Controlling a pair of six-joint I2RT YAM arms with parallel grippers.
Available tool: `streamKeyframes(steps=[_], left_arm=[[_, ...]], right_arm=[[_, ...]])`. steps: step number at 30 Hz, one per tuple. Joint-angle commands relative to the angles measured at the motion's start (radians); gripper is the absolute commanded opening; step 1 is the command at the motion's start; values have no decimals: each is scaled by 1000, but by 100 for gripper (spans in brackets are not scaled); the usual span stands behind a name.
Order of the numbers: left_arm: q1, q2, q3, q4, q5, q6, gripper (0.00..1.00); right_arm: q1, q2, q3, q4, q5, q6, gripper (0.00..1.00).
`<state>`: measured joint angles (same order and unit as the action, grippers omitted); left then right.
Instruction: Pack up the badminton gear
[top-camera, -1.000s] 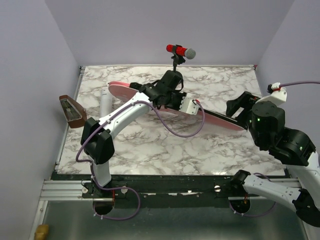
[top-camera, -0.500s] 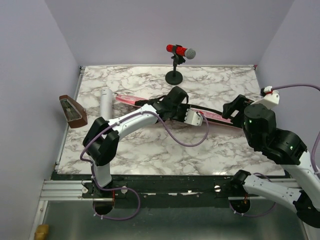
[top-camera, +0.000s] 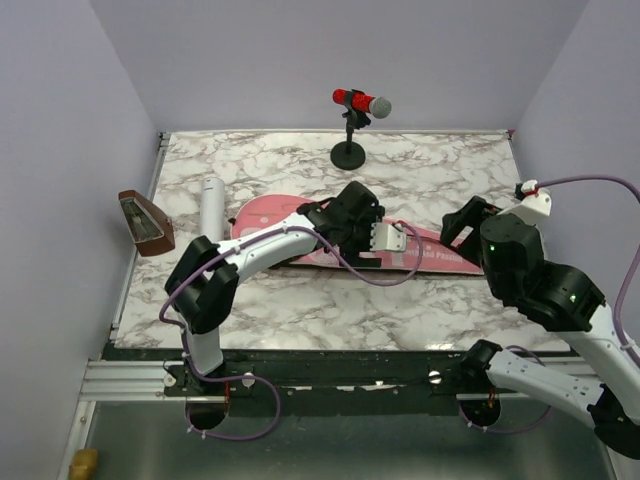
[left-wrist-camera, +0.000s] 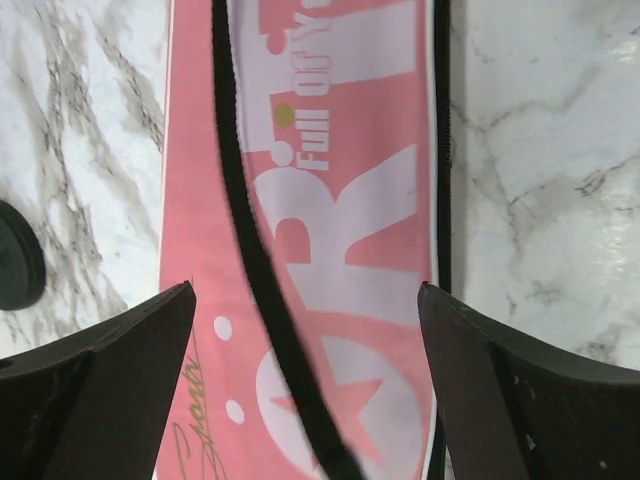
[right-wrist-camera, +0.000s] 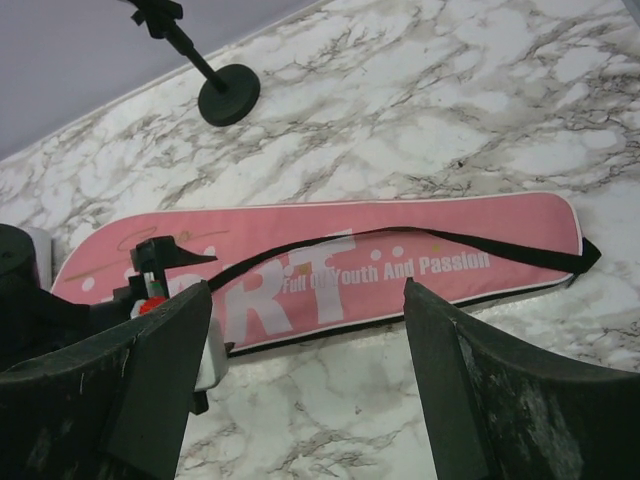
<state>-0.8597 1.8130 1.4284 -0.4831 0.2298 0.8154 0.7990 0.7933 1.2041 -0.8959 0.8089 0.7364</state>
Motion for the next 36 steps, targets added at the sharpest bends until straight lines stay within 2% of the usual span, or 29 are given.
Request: streamKeyframes(steps=[1,3,8,11,12,16,18,20,22,24,28,31,33,36], left_arm=[[-4,-113,15,-64,40,-142,98],[-1,-155,18,-92,61,-173,98],[10,-201,82,-294,160,-193,98],[65,-248,113,-380,247,-241,98],[109,-267,121,-387,290,-275,98],[359,-339,152,-374,488,-453,98],[509,-345,159,-383,569,-531,98],[620,-348,138,-390,605,-561,98],[715,-371,71,-352,631,-584,98],[793,-415,-26,-280,634,-598,98],[921,-526,-216,-68,590,-654,98],[929,-601,-321,88,366,-731,98],[930,-630,-373,167,200,-784,98],[933,-624,-431,256,35,-794,98]], right_arm=[[2,9,-46,35,-13,26,87],[2,30,-60,58,-33,20,89],[0,102,-78,129,-53,-12,92],[2,144,-81,178,-41,-46,96],[0,158,-81,199,-22,-57,99],[-47,198,-112,319,7,-120,100],[-143,233,-118,363,-107,-115,100],[-268,276,-129,397,-291,-83,100],[-360,323,-156,449,-403,-65,100],[-431,372,-187,492,-447,-52,100],[-544,422,-293,630,-494,-3,100],[-651,440,-376,705,-493,58,100],[-681,443,-426,755,-382,34,100],[-682,440,-535,923,-202,-96,100]])
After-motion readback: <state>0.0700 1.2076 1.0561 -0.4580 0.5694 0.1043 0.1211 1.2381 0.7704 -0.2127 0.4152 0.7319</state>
